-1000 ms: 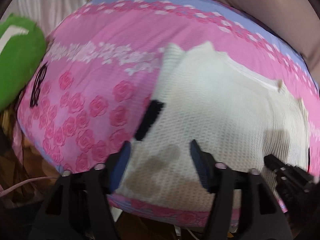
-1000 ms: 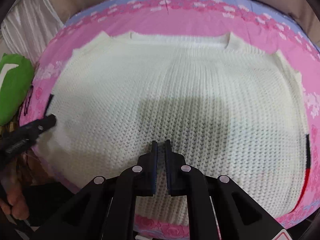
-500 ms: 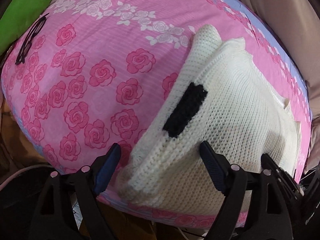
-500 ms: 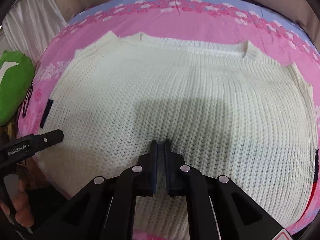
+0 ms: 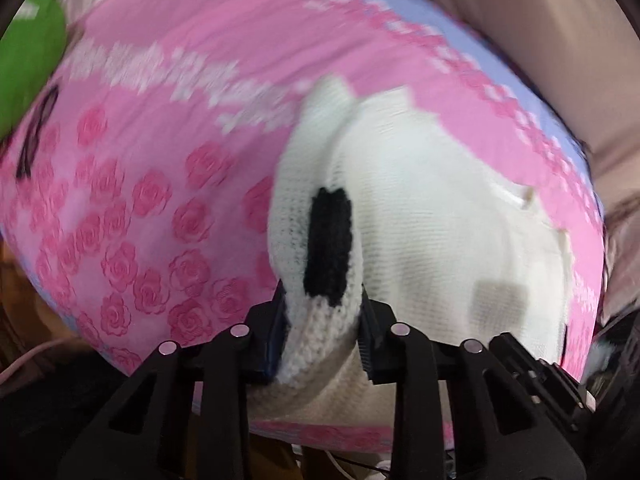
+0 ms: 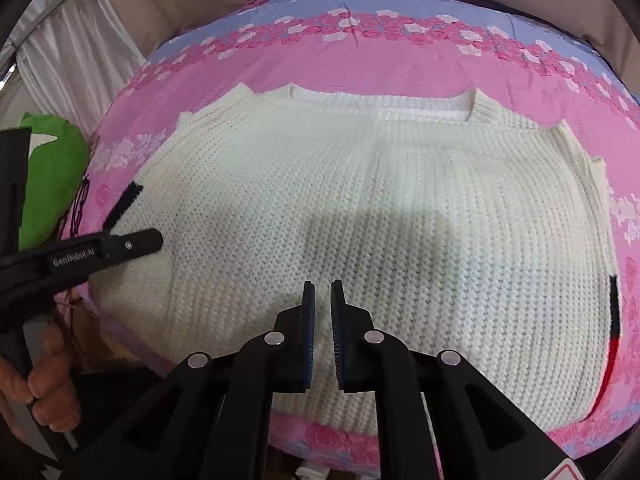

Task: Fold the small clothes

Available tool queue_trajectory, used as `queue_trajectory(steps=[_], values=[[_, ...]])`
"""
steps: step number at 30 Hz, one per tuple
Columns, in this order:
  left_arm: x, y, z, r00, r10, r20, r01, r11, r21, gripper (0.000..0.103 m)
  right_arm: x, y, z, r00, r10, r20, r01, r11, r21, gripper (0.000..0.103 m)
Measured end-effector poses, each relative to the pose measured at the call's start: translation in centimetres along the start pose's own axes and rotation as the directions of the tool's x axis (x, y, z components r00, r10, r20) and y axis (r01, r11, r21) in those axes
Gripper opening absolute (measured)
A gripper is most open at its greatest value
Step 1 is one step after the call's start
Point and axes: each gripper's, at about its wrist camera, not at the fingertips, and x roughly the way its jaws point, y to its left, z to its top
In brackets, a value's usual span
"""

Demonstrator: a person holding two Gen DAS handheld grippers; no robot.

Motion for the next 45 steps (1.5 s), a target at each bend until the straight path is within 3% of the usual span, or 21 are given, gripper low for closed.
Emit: queue_trajectory(steps=[5, 10, 14, 19, 23, 26, 31, 33, 36, 39, 42, 45], values=[[-3.6, -8.5, 0.0, 0.996, -0.061, 0.07, 0.045, 0.978, 0.205, 0.027, -3.3, -3.8, -2.2, 0.999, -0.015, 0.036, 0.012, 0.996, 0.086, 0.01], [-3.0, -15.6, -1.9, 0.994, -0.096, 0.053, 0.07, 0.93, 0.362, 0.027, -5.4, -8.5, -4.5, 0.997, -0.053, 0.057, 0.04, 0.976, 0.213, 0.012], [-0.7, -18.8, -4.3, 0.997, -0.075, 0.015, 0.061, 0.893, 0.447, 0.027, -6.4, -11.6, -6.8, 0.996, -0.064, 0.056, 0.043, 0.948, 0.315, 0.012], [2.7, -20.9, -7.2, 1.0, 0.023, -0.006, -0.016, 0.848, 0.53, 0.028, -6.7, -13.8, -8.7, 0.997, -0.069, 0.047, 0.046, 0.921, 0.387, 0.012], [2.3, -20.2, -7.6, 1.0, 0.02, -0.002, -0.017, 0.849, 0.528, 0.035, -6.9, -14.1, -9.2, 0.996, -0.075, 0.048, 0.05, 0.916, 0.399, 0.015], [0.3, -19.1, -7.2, 1.0, -0.03, 0.0, 0.026, 0.865, 0.501, 0.057, -7.2, -13.7, -8.6, 0.995, -0.077, 0.06, 0.048, 0.922, 0.384, 0.03], [-3.7, -14.0, -6.3, 0.994, -0.105, 0.014, 0.089, 0.898, 0.432, 0.073, -8.6, -12.1, -6.4, 0.993, -0.053, 0.106, 0.015, 0.944, 0.33, 0.057], [-4.6, -10.5, -5.9, 0.996, -0.08, 0.028, 0.063, 0.92, 0.386, 0.076, -9.1, -11.4, -5.3, 0.991, -0.016, 0.131, -0.026, 0.948, 0.317, 0.063], [-4.4, -5.8, -5.6, 0.999, 0.027, 0.033, -0.036, 0.946, 0.323, 0.076, -8.9, -10.5, -3.5, 0.988, 0.054, 0.144, -0.099, 0.941, 0.323, 0.069], [-4.0, -2.5, -5.5, 0.995, 0.097, 0.03, -0.101, 0.962, 0.254, 0.076, -7.0, -9.6, -2.1, 0.986, 0.127, 0.104, -0.156, 0.924, 0.348, 0.071], [-4.2, -0.2, -5.3, 0.993, 0.111, 0.031, -0.115, 0.975, 0.19, 0.076, -4.7, -8.5, -1.4, 0.987, 0.153, 0.052, -0.162, 0.915, 0.369, 0.072], [-4.7, 0.5, -5.5, 0.992, 0.115, 0.044, -0.122, 0.975, 0.186, 0.076, -2.4, -8.2, -1.0, 0.987, 0.158, 0.001, -0.145, 0.905, 0.401, 0.072]])
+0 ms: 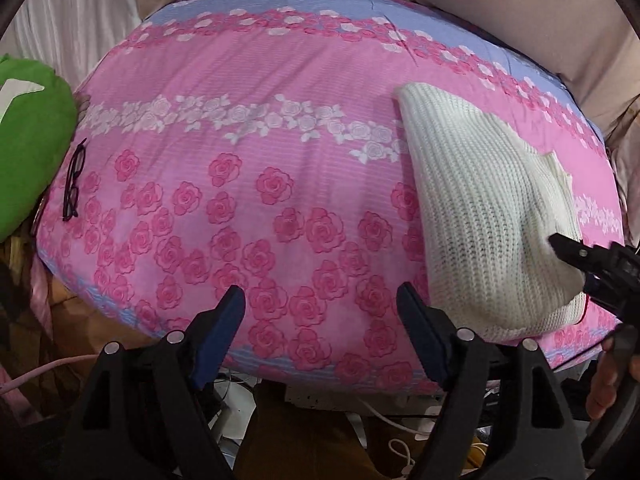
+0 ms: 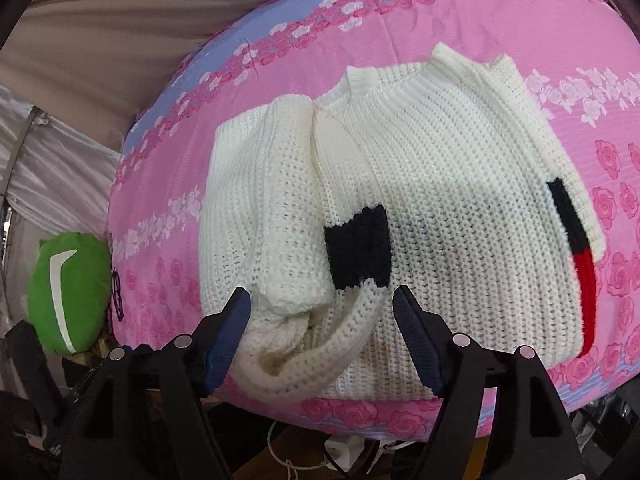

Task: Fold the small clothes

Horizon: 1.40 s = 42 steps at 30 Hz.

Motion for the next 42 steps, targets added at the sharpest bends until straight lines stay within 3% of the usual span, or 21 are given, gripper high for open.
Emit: queue_trajectory(steps=[2, 3, 4, 5, 6, 8, 11, 13, 16, 18, 20, 21, 23, 26, 31, 36, 37, 39, 42], values=[[-0.3, -0.1, -0.2, 1.0, 0.004, 0.012, -0.005, 1.0, 0.015, 0.076, 1.1, 0.1, 0.2, 0.999, 0.039, -0.038, -0.038, 0.999, 0.027, 0.072], [-0.5, 0.0, -0.2, 1.0, 0.005, 0.018, -0.005, 1.0, 0.022, 0.076, 1.6, 0.4, 0.3, 0.997, 0.054, -0.053, -0.052, 0.998, 0.028, 0.068], [-0.5, -0.1, -0.1, 1.0, 0.003, 0.021, -0.003, 1.0, 0.025, 0.076, 1.8, 0.8, 0.4, 0.997, 0.057, -0.057, -0.056, 0.998, 0.022, 0.059], [-0.6, -0.3, 0.0, 1.0, -0.004, 0.024, 0.003, 1.0, 0.028, 0.076, 2.0, 1.4, 0.6, 0.997, 0.052, -0.056, -0.052, 0.999, 0.005, 0.039], [-0.8, -0.5, 0.1, 1.0, -0.009, 0.027, 0.008, 0.999, 0.033, 0.076, 2.0, 1.9, 0.8, 0.998, 0.027, -0.05, -0.028, 0.999, -0.016, 0.031], [-0.9, -1.1, 0.4, 0.999, -0.024, 0.033, 0.022, 0.999, 0.043, 0.076, 0.9, 3.0, 1.3, 0.999, 0.032, -0.01, -0.033, 0.998, -0.049, 0.025], [-1.1, -2.7, 0.6, 0.998, -0.06, 0.036, 0.057, 0.995, 0.078, 0.076, -4.1, 4.2, 2.1, 0.986, 0.106, 0.126, -0.095, 0.991, -0.09, 0.022], [-1.3, -4.1, 0.9, 0.996, -0.081, 0.042, 0.075, 0.99, 0.116, 0.076, -8.0, 3.8, 2.5, 0.965, 0.151, 0.213, -0.135, 0.987, -0.09, 0.022], [-1.2, -7.1, 0.9, 0.993, -0.114, 0.036, 0.104, 0.975, 0.197, 0.076, -12.7, 0.3, 2.2, 0.945, 0.054, 0.323, -0.032, 0.997, -0.072, 0.022], [-0.6, -9.0, 0.8, 0.99, -0.139, 0.011, 0.132, 0.963, 0.235, 0.076, -11.5, -3.3, 1.6, 0.958, -0.055, 0.282, 0.075, 0.995, -0.059, 0.024], [0.0, -10.6, 0.9, 0.987, -0.158, -0.016, 0.156, 0.953, 0.261, 0.076, -7.5, -8.1, 0.5, 0.97, -0.178, 0.164, 0.181, 0.984, -0.001, 0.024], [0.5, -11.7, 0.9, 0.986, -0.162, -0.031, 0.165, 0.947, 0.275, 0.076, -5.7, -10.1, -0.1, 0.974, -0.198, 0.109, 0.196, 0.98, 0.035, 0.025], [0.9, -13.2, 1.0, 0.986, -0.162, -0.038, 0.166, 0.943, 0.289, 0.076, -5.5, -12.1, -1.0, 0.984, -0.137, 0.116, 0.123, 0.985, 0.123, 0.029], [1.4, -14.7, 1.2, 0.986, -0.165, -0.039, 0.169, 0.941, 0.295, 0.076, -8.0, -12.1, -1.4, 0.977, -0.087, 0.195, 0.051, 0.982, 0.183, 0.04], [2.3, -16.9, 1.3, 0.991, -0.13, -0.032, 0.133, 0.949, 0.286, 0.076, -11.4, -9.5, -2.0, 0.938, -0.164, 0.305, 0.154, 0.986, 0.057, 0.057], [3.3, -17.7, 1.4, 0.995, -0.093, -0.027, 0.097, 0.957, 0.275, 0.076, -6.7, -7.2, -2.1, 0.958, -0.19, 0.216, 0.214, 0.972, -0.093, 0.06], [3.4, -17.9, 1.4, 0.995, -0.091, -0.029, 0.095, 0.957, 0.273, 0.077, -5.8, -7.6, -2.3, 0.956, -0.21, 0.203, 0.234, 0.967, -0.104, 0.059], [3.6, -18.0, 1.4, 0.996, -0.079, -0.032, 0.085, 0.959, 0.27, 0.077, -4.9, -8.1, -2.0, 0.955, -0.229, 0.19, 0.251, 0.963, -0.1, 0.017], [3.5, -18.1, 1.3, 0.997, -0.074, -0.028, 0.078, 0.959, 0.272, 0.078, -8.7, -9.6, -1.7, 0.96, -0.106, 0.258, 0.109, 0.994, 0.003, 0.011]])
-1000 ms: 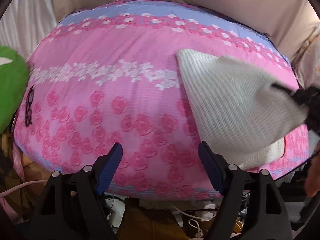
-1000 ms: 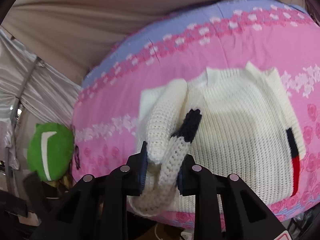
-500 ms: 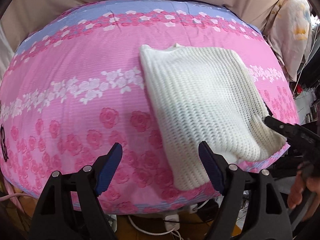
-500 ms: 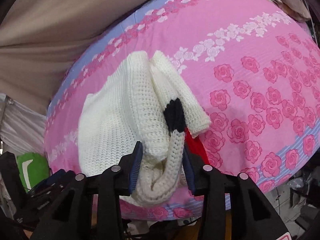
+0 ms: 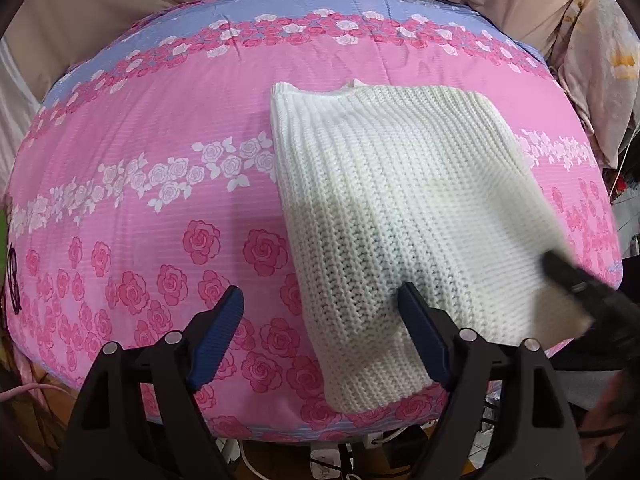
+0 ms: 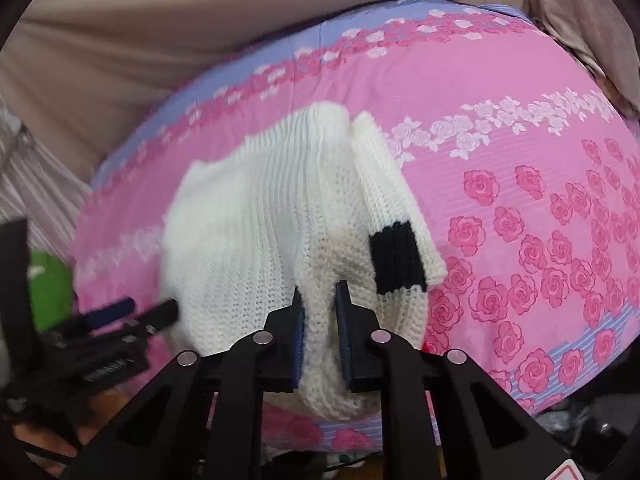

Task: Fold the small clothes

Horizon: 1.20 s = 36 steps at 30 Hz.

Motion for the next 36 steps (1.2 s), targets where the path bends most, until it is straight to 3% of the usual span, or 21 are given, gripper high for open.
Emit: queue_trajectory(steps=[3, 7, 10, 13, 15, 17, 22, 23, 24, 26, 31, 32, 34, 35, 36], values=[[0.1, -0.2, -0.1, 1.0, 0.001, -0.002, -0.001, 1.0, 0.008, 0.082, -1.7, -1.4, -0.1, 0.999, -0.027, 0.018, 0.027, 1.0, 0.002, 0.007], [0.7, -0.6, -0.3, 1.0, 0.0, -0.019, 0.0, 1.0, 0.009, 0.082, 4.1, -4.2, -2.4, 0.984, -0.044, -0.172, 0.044, 0.999, -0.003, 0.011], [0.6, -0.7, -0.3, 1.0, 0.018, -0.01, -0.018, 1.0, 0.016, 0.082, 3.1, -3.1, -1.8, 0.99, -0.054, -0.133, 0.055, 0.998, 0.001, 0.015], [0.5, -0.6, -0.1, 1.0, 0.022, -0.007, -0.022, 1.0, 0.007, 0.081, 0.3, -1.8, -0.2, 0.998, -0.035, -0.053, 0.035, 0.999, -0.005, 0.024], [0.5, -0.6, -0.1, 1.0, 0.02, -0.01, -0.02, 1.0, 0.002, 0.081, -0.5, -1.2, 1.2, 0.999, -0.053, -0.014, 0.052, 0.998, -0.038, 0.049], [0.5, -0.6, -0.1, 1.0, 0.023, -0.01, -0.023, 1.0, 0.0, 0.081, 0.4, -0.9, 2.8, 0.998, -0.067, -0.006, 0.066, 0.996, -0.063, 0.055], [0.4, -0.9, -0.2, 0.999, 0.034, -0.01, -0.034, 0.999, 0.002, 0.081, 5.5, -1.1, 4.0, 0.993, -0.077, -0.089, 0.069, 0.994, -0.088, 0.053], [0.4, -0.9, -0.1, 0.999, 0.037, -0.01, -0.037, 0.999, 0.002, 0.081, 6.1, -1.0, 3.9, 0.992, -0.071, -0.101, 0.062, 0.994, -0.086, 0.043], [0.4, -0.9, -0.2, 0.999, 0.038, -0.011, -0.038, 0.999, 0.001, 0.081, 6.5, -1.0, 4.1, 0.993, -0.05, -0.106, 0.041, 0.995, -0.087, 0.021], [0.3, -0.8, -0.2, 0.999, 0.043, -0.011, -0.043, 0.999, -0.004, 0.081, 5.9, -0.4, 4.8, 0.996, -0.033, -0.087, 0.024, 0.995, -0.102, 0.017], [-0.1, -0.3, 0.1, 0.999, 0.042, -0.004, -0.043, 0.999, -0.028, 0.083, 0.9, 0.6, 7.1, 0.997, 0.011, 0.081, -0.001, 0.993, -0.119, 0.015], [-0.1, -0.2, 0.1, 0.999, 0.043, -0.003, -0.043, 0.999, -0.032, 0.085, 1.5, 0.2, 7.2, 0.997, -0.006, 0.078, 0.016, 0.993, -0.12, 0.016], [0.3, 0.0, 0.1, 0.999, 0.038, -0.014, -0.038, 0.999, -0.038, 0.085, 6.1, -1.3, 6.5, 0.994, -0.092, -0.055, 0.082, 0.985, -0.153, 0.017], [0.5, 0.0, 0.0, 0.999, 0.029, -0.026, -0.03, 0.999, -0.037, 0.085, 7.6, -2.1, 5.9, 0.989, -0.106, -0.1, 0.091, 0.985, -0.15, 0.019], [0.5, 0.1, -0.1, 0.999, 0.028, -0.033, -0.029, 0.999, -0.034, 0.085, 7.3, -2.5, 5.7, 0.993, -0.082, -0.085, 0.071, 0.99, -0.121, 0.021]])
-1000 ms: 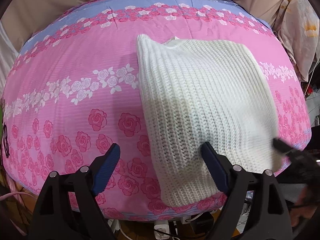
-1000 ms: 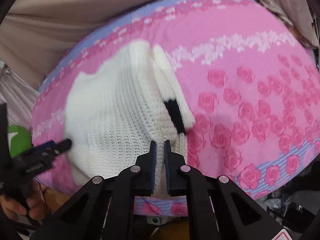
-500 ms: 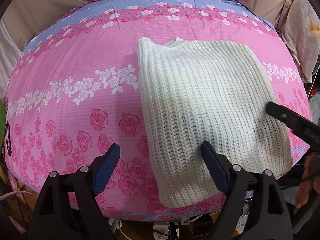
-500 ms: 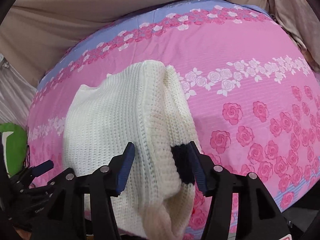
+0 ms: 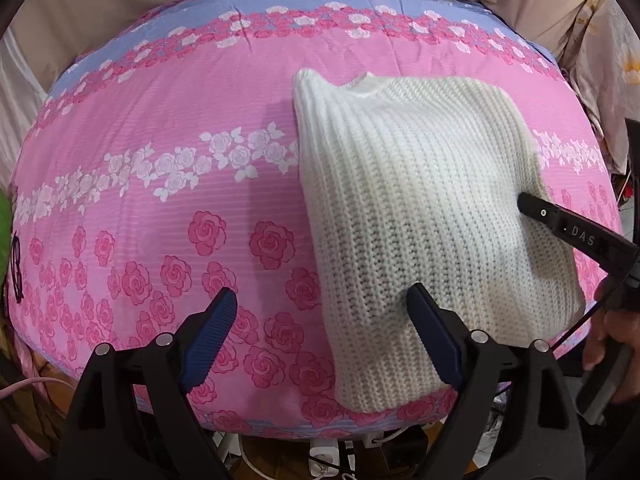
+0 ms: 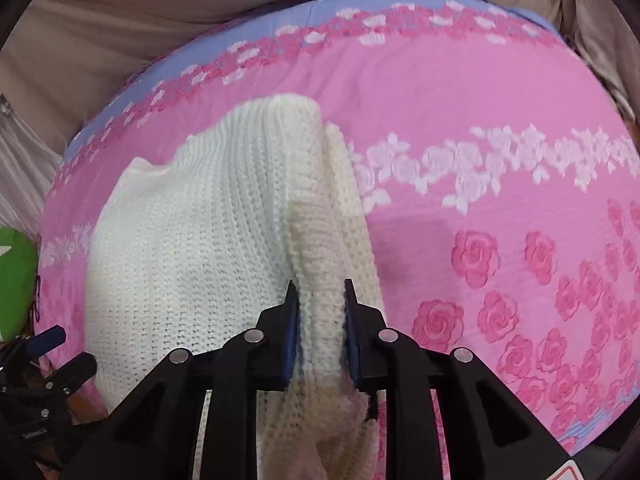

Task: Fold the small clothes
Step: 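Grasp the other sweater side edge with the right tool and fold it inward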

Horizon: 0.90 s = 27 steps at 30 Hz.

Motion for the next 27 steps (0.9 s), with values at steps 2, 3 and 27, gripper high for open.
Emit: queue_trajectory(steps=[2, 3, 27], values=[[-0.4, 0.0, -0.4, 1.0, -0.007, 0.008, 0.007, 1.0, 0.021, 0.084, -2.1, 0.1, 0.0, 0.999, 0.028, 0.027, -0.029, 0.999, 0.031, 0.024], [-0.7, -0.1, -0.7, 1.0, -0.025, 0.004, 0.025, 0.999, 0.043, 0.084, -3.8, 0.4, -0.3, 0.998, 0.024, 0.059, -0.025, 0.999, 0.03, 0.027], [1.3, -2.2, -4.3, 0.983, -0.094, -0.158, 0.12, 0.978, 0.168, 0.038, -4.0, -1.6, -10.8, 0.994, 0.039, -0.103, -0.031, 0.997, 0.076, 0.019]])
